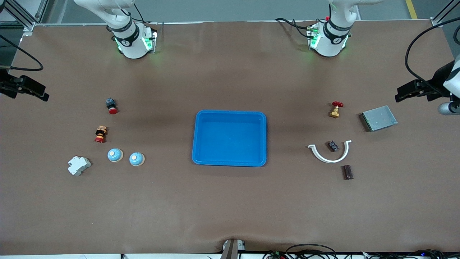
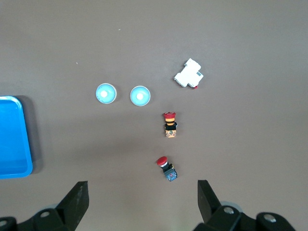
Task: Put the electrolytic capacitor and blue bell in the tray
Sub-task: 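Move both grippers out from rest toward the capacitor and the bell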
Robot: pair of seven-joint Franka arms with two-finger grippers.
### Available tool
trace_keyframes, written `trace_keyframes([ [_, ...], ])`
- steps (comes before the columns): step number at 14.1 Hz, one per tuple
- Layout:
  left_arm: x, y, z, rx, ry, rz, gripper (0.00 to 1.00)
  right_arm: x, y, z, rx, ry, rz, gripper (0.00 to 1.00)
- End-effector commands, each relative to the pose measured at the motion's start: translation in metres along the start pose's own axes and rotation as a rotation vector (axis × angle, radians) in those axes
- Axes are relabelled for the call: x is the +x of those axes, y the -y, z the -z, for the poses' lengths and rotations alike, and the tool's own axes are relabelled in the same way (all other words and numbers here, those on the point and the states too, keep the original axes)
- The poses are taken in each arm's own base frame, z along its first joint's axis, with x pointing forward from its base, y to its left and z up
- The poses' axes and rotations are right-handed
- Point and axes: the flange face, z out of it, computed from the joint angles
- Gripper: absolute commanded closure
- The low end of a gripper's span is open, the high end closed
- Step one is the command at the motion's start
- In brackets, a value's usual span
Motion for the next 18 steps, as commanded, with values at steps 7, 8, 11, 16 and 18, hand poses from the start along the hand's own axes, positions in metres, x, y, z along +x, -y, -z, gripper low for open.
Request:
trace_keyframes([
  [7,0.018,0.028,-0.036,-0.023,0.094,0.037,0.0,0.022,0.015,-0.036,0.001,0.053,0.013,0.0],
  [8,0.017,0.034,-0.041,-0.025,0.118,0.038,0.0,0.029,0.018,-0.047,0.005,0.059,0.014,0.0],
  [11,0.021,0.044,-0.076,-0.029,0.213,0.055,0.0,0.04,0.025,-0.078,0.03,0.073,0.017,0.0],
  [16,0.056,0.02,-0.162,-0.032,0.326,0.074,0.0,0.057,0.042,-0.14,0.039,0.08,0.026,0.0],
  [18,0.065,0.019,-0.196,-0.027,0.354,0.155,0.0,0.062,0.063,-0.166,0.034,0.117,0.032,0.0],
])
